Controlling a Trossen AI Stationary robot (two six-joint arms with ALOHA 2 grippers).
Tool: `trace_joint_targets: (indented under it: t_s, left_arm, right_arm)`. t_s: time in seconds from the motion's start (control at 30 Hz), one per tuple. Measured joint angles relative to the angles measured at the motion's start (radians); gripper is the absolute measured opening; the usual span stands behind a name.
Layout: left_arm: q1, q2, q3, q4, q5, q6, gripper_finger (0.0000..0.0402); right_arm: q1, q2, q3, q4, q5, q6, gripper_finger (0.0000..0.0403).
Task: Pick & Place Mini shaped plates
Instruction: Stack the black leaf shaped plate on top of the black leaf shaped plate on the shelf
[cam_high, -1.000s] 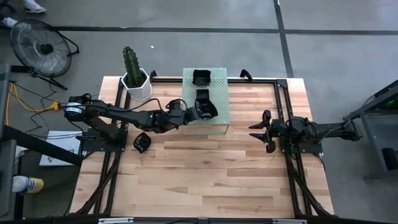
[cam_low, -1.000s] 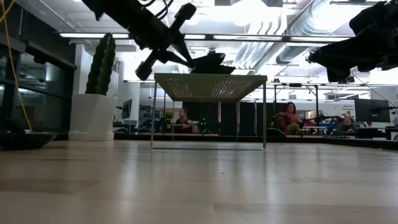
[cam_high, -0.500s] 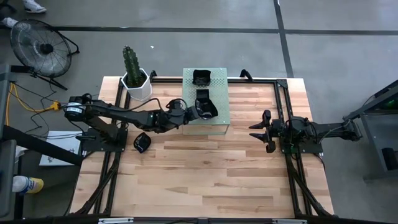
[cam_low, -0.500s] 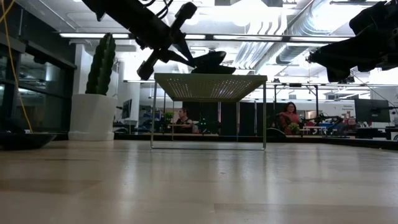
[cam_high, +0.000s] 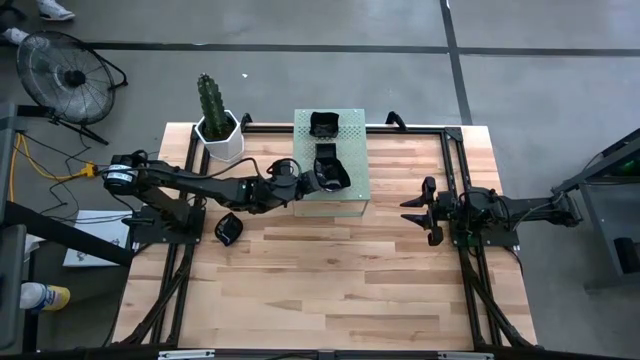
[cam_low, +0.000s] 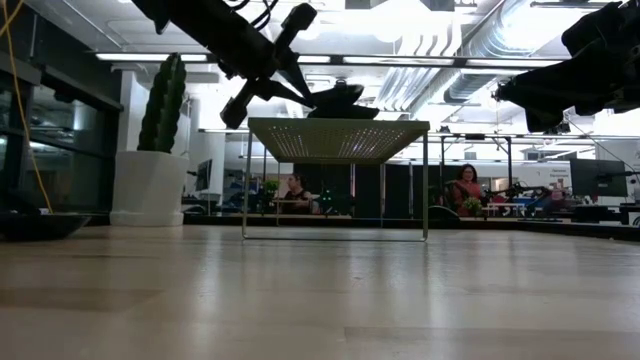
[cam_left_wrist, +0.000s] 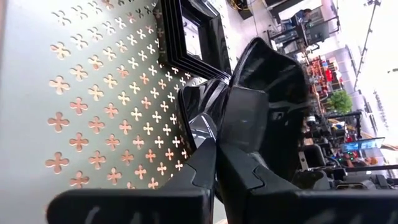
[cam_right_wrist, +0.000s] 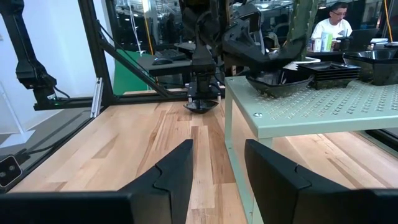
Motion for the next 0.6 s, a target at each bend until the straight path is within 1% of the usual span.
trace_joint_targets:
  t_s: [0.1, 0.4, 0.5, 0.6]
  left_arm:
    - [0.000, 0.000, 0.000, 0.006, -0.001, 0.026, 0.0028]
    - [0.000, -0.001, 0.000, 0.010, -0.008, 0.034, 0.0128]
    - [0.000, -0.001, 0.000, 0.009, -0.009, 0.035, 0.0146]
    - [0.000, -0.001, 0.000, 0.019, -0.009, 0.064, 0.0154]
  right_arm:
    - [0.000, 0.000, 0.000, 0.000, 0.000, 0.000, 0.0140]
    - [0.000, 0.000, 0.000, 0.000, 0.000, 0.000, 0.0140]
    - [0.000, 0.000, 0.000, 0.000, 0.000, 0.000, 0.0140]
    - [0.000, 0.000, 0.000, 0.000, 0.000, 0.000, 0.0140]
